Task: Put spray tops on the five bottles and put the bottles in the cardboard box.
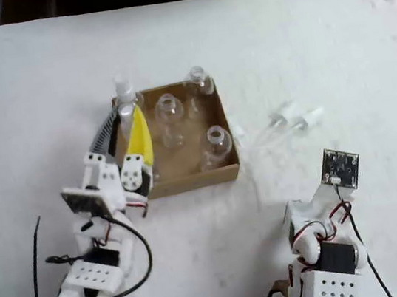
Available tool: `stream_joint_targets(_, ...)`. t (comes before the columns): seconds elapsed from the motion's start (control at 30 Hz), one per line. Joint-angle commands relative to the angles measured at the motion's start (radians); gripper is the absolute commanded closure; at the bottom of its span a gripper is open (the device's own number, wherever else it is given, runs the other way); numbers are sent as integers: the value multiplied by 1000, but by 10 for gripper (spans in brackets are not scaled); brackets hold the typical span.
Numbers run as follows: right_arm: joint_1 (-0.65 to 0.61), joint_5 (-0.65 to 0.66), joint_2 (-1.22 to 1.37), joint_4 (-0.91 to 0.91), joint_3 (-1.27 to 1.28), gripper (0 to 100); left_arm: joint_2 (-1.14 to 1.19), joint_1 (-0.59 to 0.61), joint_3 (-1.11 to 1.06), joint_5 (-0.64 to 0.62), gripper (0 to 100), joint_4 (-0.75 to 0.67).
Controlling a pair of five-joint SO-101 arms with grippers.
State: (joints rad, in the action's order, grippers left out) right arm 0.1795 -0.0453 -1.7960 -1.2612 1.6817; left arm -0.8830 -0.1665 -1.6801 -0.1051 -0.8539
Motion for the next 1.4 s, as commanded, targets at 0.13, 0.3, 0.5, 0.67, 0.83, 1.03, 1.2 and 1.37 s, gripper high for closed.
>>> stream_joint_targets(0.13,12,-6,-4,-8,9,871,-10,5,2,20,980,-28)
stream_joint_targets(0.3,12,-6,-4,-8,9,871,-10,-5,2,20,978,-28)
stream_joint_targets(0.5,12,-6,-4,-8,9,871,-10,4,5,20,976,55)
stream_joint_targets(0.67,12,-6,-4,-8,9,871,-12,7,5,20,976,60)
stream_joint_targets(0.83,12,-6,-4,-8,9,871,-12,7,5,-2,937,61)
stream_joint_targets(1.03,12,-6,-4,-8,9,871,-12,7,6,-43,846,92)
stream_joint_targets(1.2,12,-6,-4,-8,9,871,-12,7,18,-49,880,92)
stream_joint_targets(1.37,12,-6,-4,-8,9,871,-12,7,75,-51,883,118)
